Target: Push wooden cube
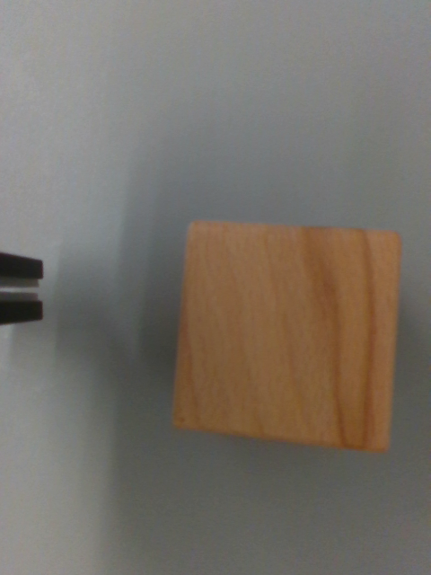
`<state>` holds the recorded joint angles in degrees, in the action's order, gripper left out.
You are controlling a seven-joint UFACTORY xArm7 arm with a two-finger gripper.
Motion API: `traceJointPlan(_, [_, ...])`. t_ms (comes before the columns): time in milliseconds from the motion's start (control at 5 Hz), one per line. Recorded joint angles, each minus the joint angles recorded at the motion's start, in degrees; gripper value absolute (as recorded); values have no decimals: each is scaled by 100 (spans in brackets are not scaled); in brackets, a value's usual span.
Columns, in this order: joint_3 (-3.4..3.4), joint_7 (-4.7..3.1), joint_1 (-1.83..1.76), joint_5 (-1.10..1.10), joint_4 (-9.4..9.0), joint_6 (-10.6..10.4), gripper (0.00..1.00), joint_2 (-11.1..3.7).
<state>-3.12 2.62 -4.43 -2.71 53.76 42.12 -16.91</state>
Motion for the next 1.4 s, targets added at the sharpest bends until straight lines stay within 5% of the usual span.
traceJointPlan(200, [0,0,0,0,0,0,100,0])
traceJointPlan(1400, [3,-1,1,3,90,35,100,-56])
